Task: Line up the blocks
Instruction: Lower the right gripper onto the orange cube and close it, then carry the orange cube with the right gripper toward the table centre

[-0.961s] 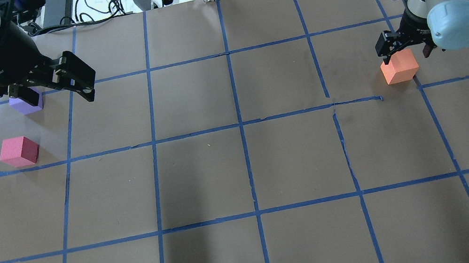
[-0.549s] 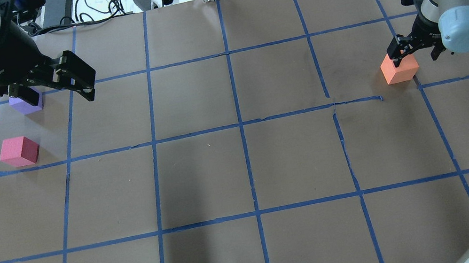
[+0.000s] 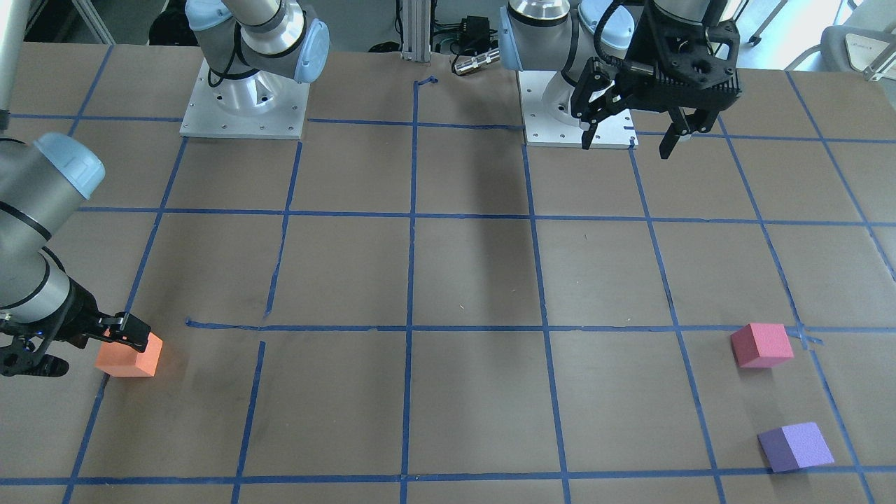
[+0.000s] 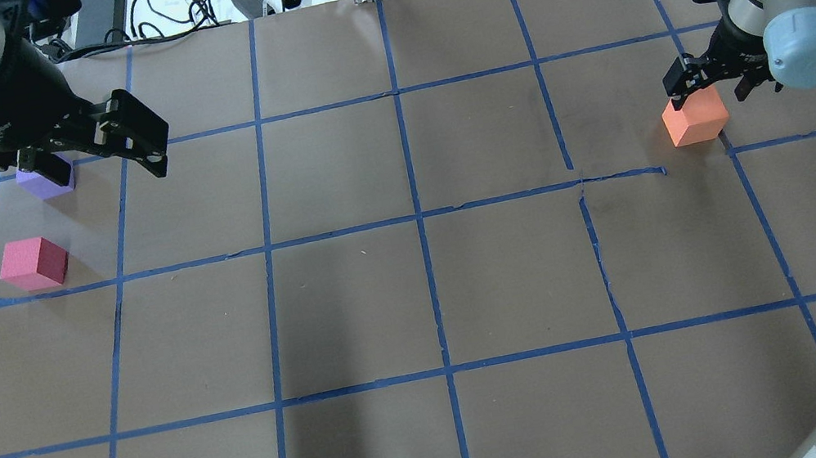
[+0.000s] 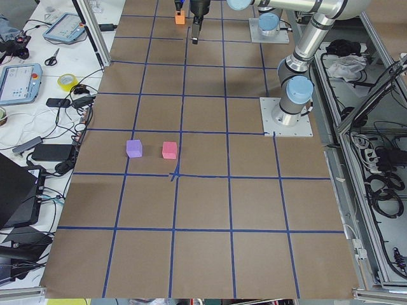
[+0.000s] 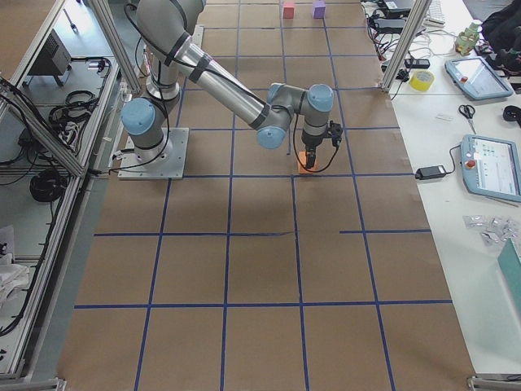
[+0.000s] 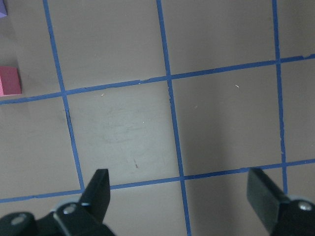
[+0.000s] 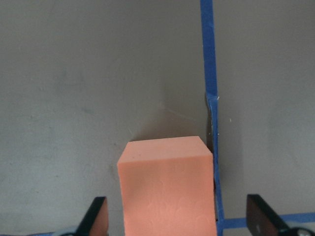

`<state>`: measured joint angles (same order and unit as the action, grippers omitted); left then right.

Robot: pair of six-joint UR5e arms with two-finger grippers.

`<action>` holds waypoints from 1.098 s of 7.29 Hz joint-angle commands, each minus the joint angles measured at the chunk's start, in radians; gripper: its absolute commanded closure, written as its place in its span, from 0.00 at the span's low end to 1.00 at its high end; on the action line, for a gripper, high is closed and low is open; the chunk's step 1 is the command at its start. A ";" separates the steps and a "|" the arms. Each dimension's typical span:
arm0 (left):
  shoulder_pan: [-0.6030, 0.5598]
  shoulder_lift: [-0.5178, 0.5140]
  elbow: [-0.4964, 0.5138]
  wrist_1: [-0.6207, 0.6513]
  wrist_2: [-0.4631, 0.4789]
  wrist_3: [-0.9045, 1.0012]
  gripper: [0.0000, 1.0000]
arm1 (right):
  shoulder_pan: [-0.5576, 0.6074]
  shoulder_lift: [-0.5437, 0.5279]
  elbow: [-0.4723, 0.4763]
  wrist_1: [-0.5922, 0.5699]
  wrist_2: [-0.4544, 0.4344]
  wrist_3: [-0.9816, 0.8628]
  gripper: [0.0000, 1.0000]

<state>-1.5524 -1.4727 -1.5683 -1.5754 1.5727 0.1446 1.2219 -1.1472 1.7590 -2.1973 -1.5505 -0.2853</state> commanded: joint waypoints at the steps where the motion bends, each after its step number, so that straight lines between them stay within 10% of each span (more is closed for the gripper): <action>1: 0.000 0.000 -0.001 0.000 0.001 0.006 0.00 | 0.001 0.043 -0.001 0.001 0.001 -0.014 0.00; 2: 0.000 -0.003 -0.001 0.000 0.001 0.003 0.00 | 0.001 0.061 -0.001 0.001 0.000 -0.014 0.00; 4: 0.000 -0.006 -0.001 0.000 0.001 0.001 0.00 | 0.001 0.058 -0.001 0.002 0.000 -0.002 0.89; 8: 0.000 -0.005 -0.001 0.000 0.000 0.001 0.00 | 0.097 -0.027 -0.096 0.167 0.000 0.171 1.00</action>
<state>-1.5524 -1.4777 -1.5692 -1.5754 1.5736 0.1458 1.2576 -1.1352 1.7079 -2.1218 -1.5512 -0.2201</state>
